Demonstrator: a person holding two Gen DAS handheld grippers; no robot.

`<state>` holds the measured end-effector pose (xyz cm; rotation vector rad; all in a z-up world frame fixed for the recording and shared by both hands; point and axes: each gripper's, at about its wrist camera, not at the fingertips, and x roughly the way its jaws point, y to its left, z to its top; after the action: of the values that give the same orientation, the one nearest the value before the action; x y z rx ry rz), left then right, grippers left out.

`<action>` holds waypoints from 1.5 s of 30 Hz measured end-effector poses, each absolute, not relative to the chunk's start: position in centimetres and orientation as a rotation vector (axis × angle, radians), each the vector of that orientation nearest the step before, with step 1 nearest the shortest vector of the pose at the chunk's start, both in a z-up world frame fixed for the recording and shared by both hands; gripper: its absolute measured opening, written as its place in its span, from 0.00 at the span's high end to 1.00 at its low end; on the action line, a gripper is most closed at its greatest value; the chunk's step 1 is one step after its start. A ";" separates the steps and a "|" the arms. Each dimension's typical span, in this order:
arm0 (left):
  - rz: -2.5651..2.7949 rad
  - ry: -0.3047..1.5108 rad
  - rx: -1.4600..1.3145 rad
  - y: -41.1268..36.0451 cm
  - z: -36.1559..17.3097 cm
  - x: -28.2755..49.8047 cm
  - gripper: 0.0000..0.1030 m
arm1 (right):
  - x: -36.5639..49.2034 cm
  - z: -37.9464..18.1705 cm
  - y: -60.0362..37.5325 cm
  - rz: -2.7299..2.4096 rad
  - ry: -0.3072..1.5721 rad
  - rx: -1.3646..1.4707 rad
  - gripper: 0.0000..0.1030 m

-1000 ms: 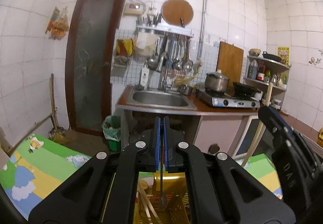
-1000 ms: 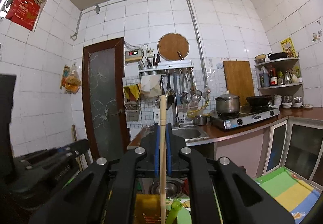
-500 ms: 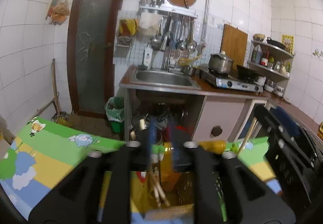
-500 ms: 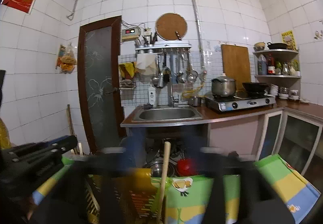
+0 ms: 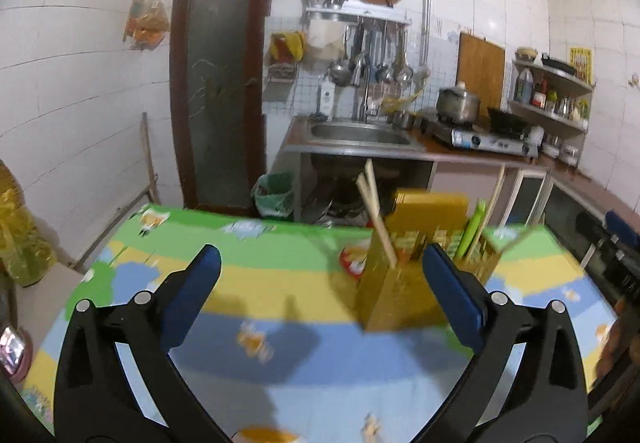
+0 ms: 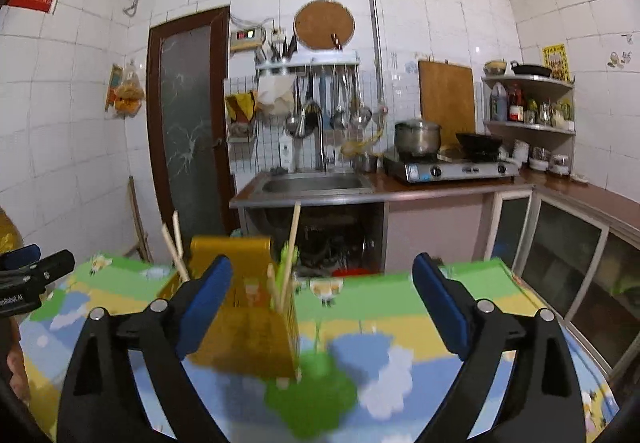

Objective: Organize utensils
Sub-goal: 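Open both tools to drop the spoon and chopstick into the holder, then move both open tools back down to the remaining chopsticks on the table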

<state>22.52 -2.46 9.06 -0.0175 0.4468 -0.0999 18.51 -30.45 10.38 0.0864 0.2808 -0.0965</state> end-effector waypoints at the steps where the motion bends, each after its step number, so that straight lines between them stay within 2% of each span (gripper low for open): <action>1: -0.088 0.463 -0.013 -2.0 8.3 22.0 0.05 | 17.8 9.9 -30.4 -0.091 0.302 0.088 0.12; 11: -0.024 0.670 -0.054 2.0 -0.5 19.5 0.05 | 14.0 2.2 -27.6 -0.019 0.496 0.071 0.12; 20: -0.004 0.773 0.003 2.8 -5.0 19.3 0.05 | 14.3 -2.4 -26.0 -0.020 0.629 0.088 0.12; 34: -0.013 0.877 0.055 2.2 -6.6 19.5 0.05 | 15.2 -4.0 -20.4 0.082 0.719 -0.014 0.13; 36: -0.010 0.885 0.070 2.2 -6.7 19.4 0.05 | 15.1 -4.1 -19.4 0.123 0.731 -0.024 0.16; 38: -0.007 0.893 0.081 2.2 -6.7 19.3 0.05 | 15.2 -4.4 -18.4 0.162 0.757 -0.039 0.25; 45: 0.001 0.898 0.050 2.6 -6.4 19.2 0.05 | 15.9 -5.7 -16.0 0.199 0.847 -0.086 0.29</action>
<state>19.21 2.56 -6.42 0.0496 0.8982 0.0010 15.88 -16.04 -5.73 -0.0861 0.8471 0.1992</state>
